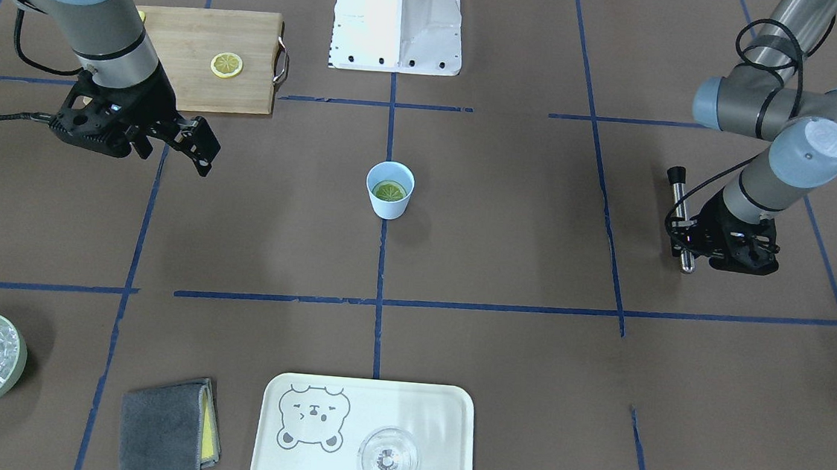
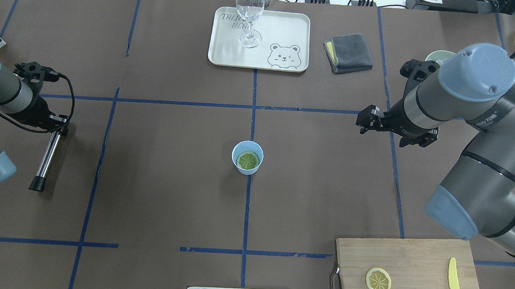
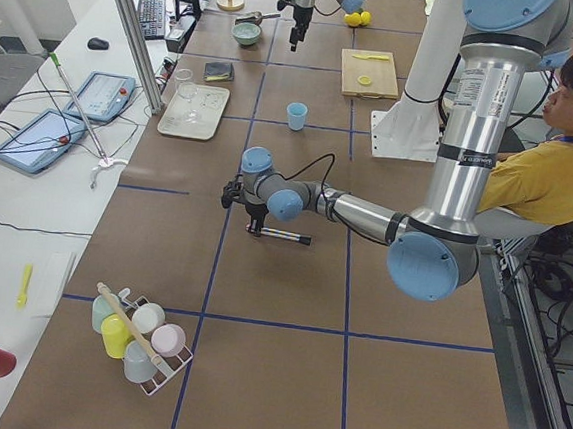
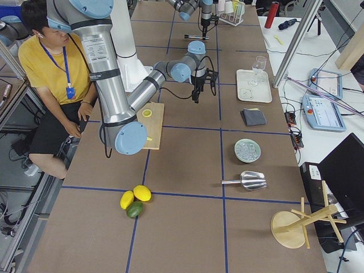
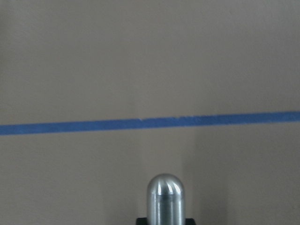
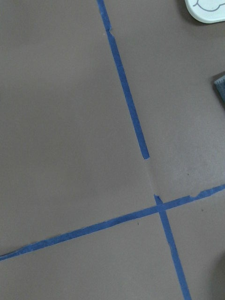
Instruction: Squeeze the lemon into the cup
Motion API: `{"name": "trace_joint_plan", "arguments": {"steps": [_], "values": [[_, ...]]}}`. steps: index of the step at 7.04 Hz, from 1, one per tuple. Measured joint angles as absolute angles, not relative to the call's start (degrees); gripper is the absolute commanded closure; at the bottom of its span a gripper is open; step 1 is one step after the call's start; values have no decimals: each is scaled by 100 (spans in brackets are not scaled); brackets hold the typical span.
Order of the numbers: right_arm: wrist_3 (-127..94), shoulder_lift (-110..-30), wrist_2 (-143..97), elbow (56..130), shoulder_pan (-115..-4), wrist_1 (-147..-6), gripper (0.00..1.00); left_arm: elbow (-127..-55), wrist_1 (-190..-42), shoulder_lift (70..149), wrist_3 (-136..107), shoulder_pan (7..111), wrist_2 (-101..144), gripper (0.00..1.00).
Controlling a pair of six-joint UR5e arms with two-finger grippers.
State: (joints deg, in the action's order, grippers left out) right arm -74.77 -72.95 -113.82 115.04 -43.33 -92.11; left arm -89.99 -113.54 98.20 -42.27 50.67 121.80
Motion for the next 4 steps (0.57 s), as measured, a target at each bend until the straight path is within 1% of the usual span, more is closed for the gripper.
{"name": "trace_joint_plan", "arguments": {"steps": [4], "values": [[-7478, -7287, -11378, 11496, -4325, -9211, 0, -8963, -11336, 9797, -4231, 5076, 12196, 100]]}}
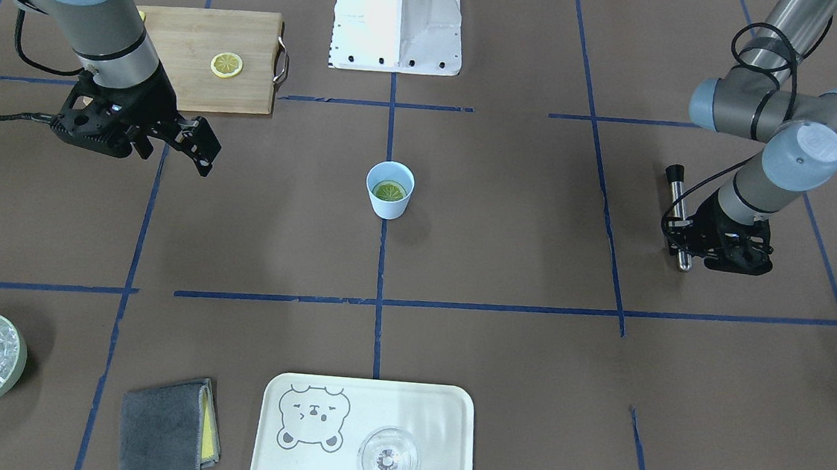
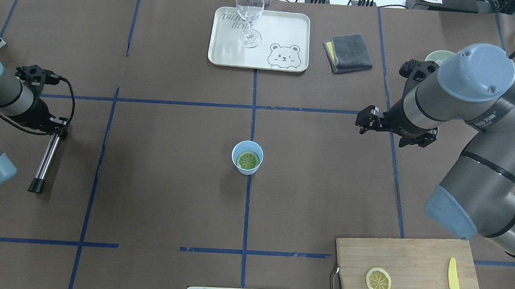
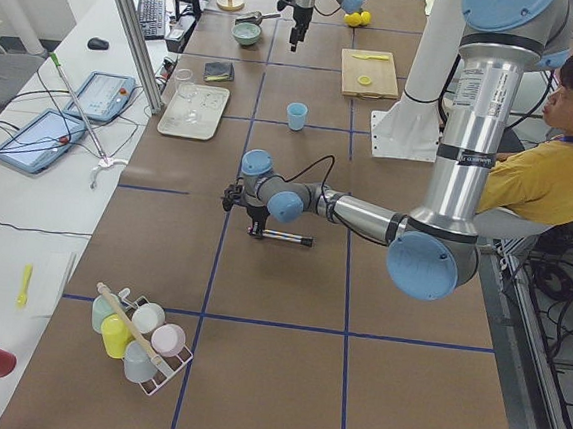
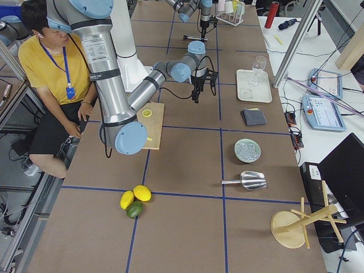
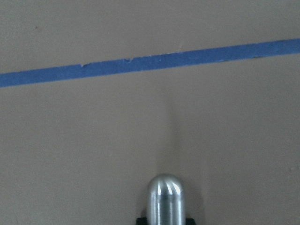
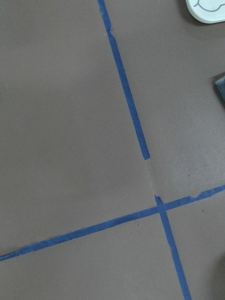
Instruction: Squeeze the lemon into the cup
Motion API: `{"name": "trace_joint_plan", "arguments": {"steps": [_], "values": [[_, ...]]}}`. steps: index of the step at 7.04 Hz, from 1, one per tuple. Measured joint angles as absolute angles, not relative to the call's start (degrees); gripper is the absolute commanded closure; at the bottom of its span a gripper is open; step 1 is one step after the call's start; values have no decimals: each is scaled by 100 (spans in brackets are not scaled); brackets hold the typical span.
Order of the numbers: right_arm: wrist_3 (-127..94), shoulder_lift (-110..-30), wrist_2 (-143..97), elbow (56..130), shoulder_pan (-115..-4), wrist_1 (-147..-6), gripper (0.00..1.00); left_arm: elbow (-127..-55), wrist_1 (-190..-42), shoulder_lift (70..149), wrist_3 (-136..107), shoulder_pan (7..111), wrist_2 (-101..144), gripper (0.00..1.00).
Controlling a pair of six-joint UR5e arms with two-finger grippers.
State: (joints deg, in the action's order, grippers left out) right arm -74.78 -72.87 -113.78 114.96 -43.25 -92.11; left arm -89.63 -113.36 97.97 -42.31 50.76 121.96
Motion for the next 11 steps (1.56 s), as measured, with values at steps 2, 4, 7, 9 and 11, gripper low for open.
{"name": "trace_joint_plan", "arguments": {"steps": [2, 4, 7, 9, 11], "values": [[-7486, -7286, -11374, 11501, -4324, -9211, 0, -8978, -11338, 9803, -4236, 5086, 12197, 1], [-7517, -7286, -11373, 11508, -4320, -9211, 0, -9019, -11344, 9796, -4272, 5095, 12186, 0], [-7532, -7262, -11367, 11515, -4321, -9211, 0, -9092, -11347, 9781, -4279, 5153, 12183, 0], [-7445, -7367, -11382, 11624, -4375, -9216, 0, -9541, -11343, 9633, -4156, 5454, 12207, 0], [-6654, -7738, -11453, 11768, -4710, -9254, 0, -10012, -11352, 9364, -3503, 5997, 12309, 0]]}}
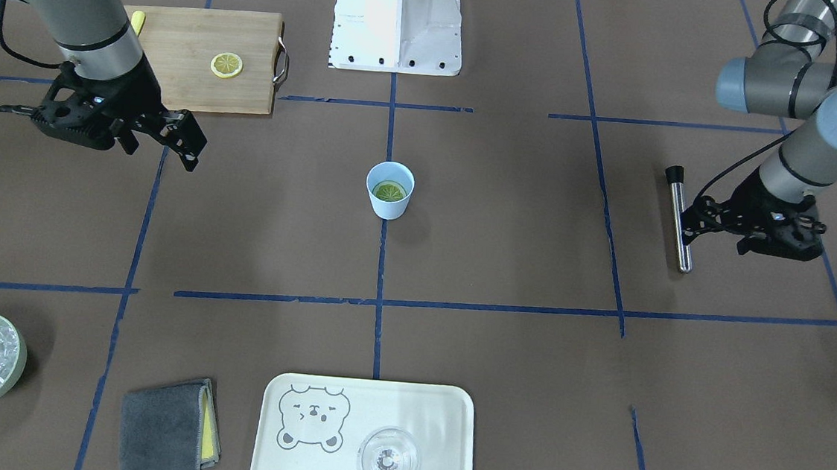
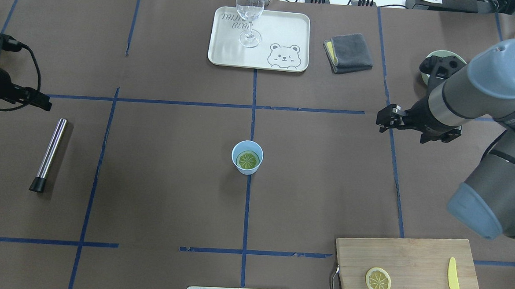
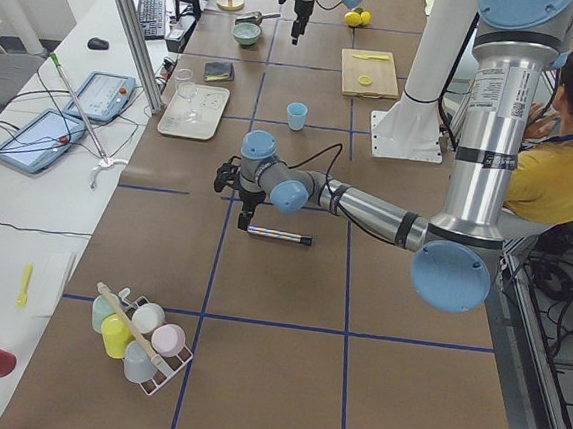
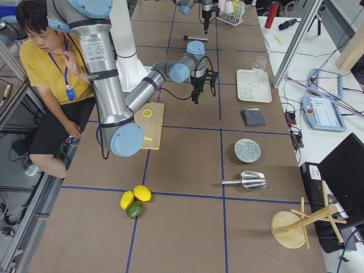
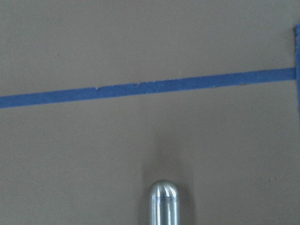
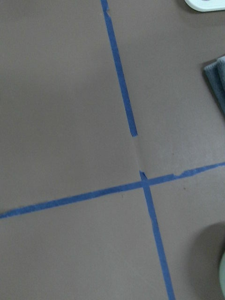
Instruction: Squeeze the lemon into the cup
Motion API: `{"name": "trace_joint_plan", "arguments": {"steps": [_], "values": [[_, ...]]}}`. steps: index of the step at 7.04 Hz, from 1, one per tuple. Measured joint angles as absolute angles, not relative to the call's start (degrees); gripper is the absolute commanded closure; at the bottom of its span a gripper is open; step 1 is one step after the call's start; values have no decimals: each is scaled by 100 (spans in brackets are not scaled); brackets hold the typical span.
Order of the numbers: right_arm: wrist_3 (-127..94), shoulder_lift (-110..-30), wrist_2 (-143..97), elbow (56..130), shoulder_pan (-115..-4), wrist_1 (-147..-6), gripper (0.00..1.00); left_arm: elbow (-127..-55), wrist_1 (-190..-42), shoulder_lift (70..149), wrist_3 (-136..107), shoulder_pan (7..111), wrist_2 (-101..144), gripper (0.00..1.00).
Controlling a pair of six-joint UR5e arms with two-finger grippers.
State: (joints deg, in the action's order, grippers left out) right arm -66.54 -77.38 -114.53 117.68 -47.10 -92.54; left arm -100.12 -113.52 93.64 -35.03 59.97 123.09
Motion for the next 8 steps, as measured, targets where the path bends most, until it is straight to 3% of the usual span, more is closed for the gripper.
{"name": "trace_joint_plan", "arguments": {"steps": [5, 8], "values": [[-3684, -8972, -12113, 11663, -6284, -9249, 0, -9986, -11340, 8693, -922, 7903, 13611, 0], [-1877, -9285, -13054, 10991, -7488, -9238, 0, -9766, -11239, 8507, -219, 8347, 13654, 0]]}}
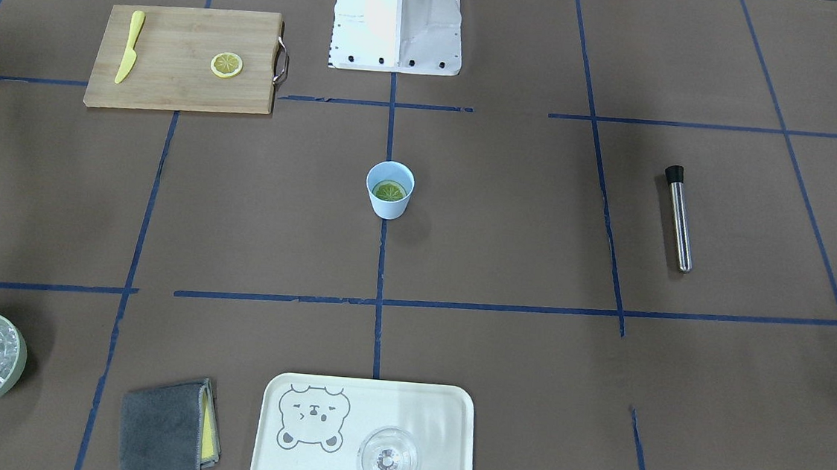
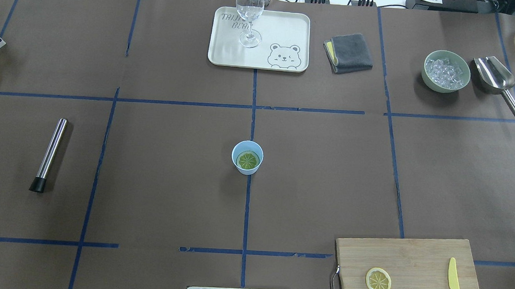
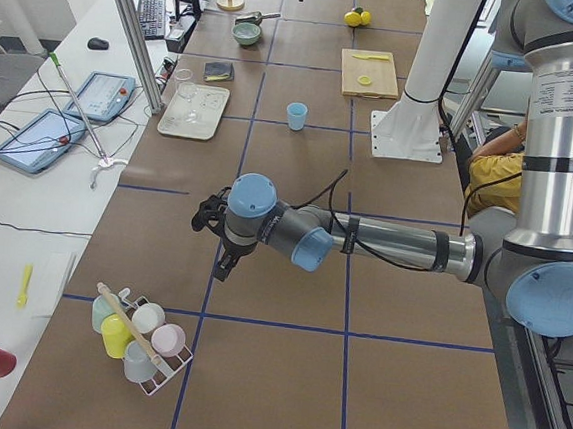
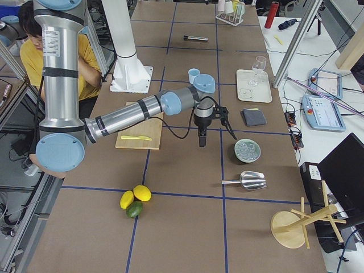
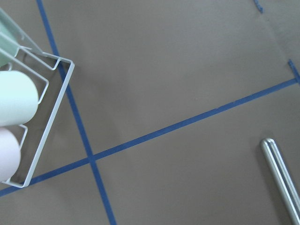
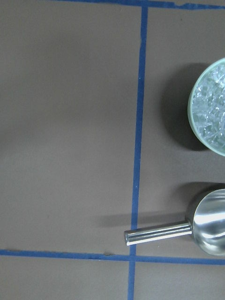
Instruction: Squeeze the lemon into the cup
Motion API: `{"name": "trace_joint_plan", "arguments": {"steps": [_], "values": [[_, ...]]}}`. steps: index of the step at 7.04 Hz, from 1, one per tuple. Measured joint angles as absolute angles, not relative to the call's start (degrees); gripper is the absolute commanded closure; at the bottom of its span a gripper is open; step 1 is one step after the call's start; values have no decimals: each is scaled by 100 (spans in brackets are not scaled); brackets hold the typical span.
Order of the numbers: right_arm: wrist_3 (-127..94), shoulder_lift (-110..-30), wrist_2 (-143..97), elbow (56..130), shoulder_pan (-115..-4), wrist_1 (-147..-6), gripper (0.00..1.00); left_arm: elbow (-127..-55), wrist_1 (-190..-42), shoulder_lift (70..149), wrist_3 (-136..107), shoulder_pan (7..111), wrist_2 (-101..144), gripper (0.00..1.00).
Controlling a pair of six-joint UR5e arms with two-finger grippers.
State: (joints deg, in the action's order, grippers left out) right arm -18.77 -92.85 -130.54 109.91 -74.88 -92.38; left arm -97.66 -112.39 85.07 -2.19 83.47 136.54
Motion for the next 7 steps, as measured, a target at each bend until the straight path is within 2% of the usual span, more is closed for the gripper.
{"name": "trace_joint_plan", "arguments": {"steps": [7], "values": [[-1509, -9500, -13701, 10859, -7855, -9216, 0, -9777, -10711, 8381, -602, 8374, 13650, 0]]}}
